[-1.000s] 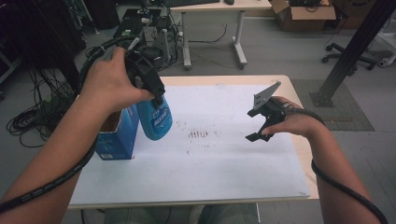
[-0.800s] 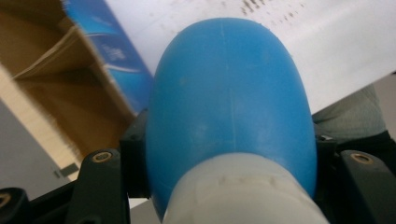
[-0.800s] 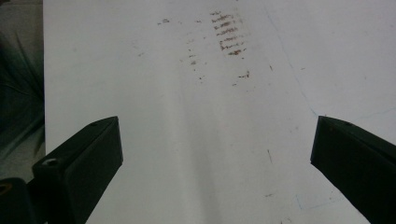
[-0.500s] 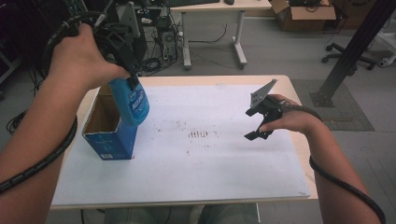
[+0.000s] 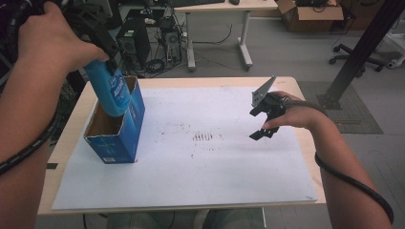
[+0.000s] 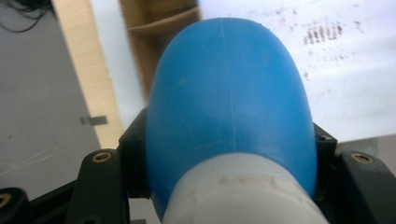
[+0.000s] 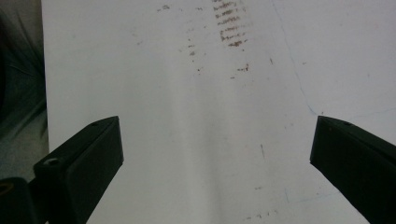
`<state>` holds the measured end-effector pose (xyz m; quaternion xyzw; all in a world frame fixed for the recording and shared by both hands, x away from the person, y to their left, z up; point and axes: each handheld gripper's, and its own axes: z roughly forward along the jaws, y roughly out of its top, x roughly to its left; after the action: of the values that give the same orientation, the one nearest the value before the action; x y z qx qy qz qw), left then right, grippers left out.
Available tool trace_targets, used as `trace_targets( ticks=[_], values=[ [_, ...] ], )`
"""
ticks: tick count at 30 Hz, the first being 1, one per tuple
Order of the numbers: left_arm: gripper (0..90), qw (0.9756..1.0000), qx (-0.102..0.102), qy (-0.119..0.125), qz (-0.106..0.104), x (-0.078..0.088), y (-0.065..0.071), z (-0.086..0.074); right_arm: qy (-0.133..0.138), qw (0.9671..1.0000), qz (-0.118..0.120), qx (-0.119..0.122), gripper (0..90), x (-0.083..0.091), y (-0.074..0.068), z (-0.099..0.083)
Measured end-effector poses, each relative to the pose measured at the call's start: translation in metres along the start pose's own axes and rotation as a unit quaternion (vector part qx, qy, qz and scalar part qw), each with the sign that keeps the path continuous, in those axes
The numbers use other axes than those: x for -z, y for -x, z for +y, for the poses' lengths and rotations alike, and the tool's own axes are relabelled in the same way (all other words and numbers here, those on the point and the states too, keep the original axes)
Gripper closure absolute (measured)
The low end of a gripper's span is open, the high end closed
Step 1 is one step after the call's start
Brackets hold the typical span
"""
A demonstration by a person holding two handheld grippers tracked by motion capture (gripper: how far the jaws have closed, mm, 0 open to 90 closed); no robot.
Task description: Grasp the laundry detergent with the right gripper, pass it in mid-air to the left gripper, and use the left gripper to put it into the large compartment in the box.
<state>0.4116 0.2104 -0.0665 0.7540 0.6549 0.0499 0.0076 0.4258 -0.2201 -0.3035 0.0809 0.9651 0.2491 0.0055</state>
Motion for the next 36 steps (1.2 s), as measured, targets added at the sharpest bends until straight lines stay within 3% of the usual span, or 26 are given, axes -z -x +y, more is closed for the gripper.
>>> trace_targets(
  ticks=[16, 27, 36],
  values=[
    [38.4, 0.9985, 0.055, 0.007, 0.001, -0.003, -0.032, 0.0, -0.009, 0.9999, 0.007, -0.003, 2.6, 0.004, 0.002, -0.001],
    [38.3, 0.9973, 0.073, 0.0, -0.01, -0.028, -0.046, 0.003, -0.011, 0.9999, 0.01, -0.005, 2.7, 0.003, 0.001, -0.004],
    [38.4, 0.9975, 0.07, -0.006, -0.008, -0.062, -0.051, 0.001, -0.015, 0.9998, 0.014, -0.006, 2.7, 0.003, 0.002, -0.003]
  ],
)
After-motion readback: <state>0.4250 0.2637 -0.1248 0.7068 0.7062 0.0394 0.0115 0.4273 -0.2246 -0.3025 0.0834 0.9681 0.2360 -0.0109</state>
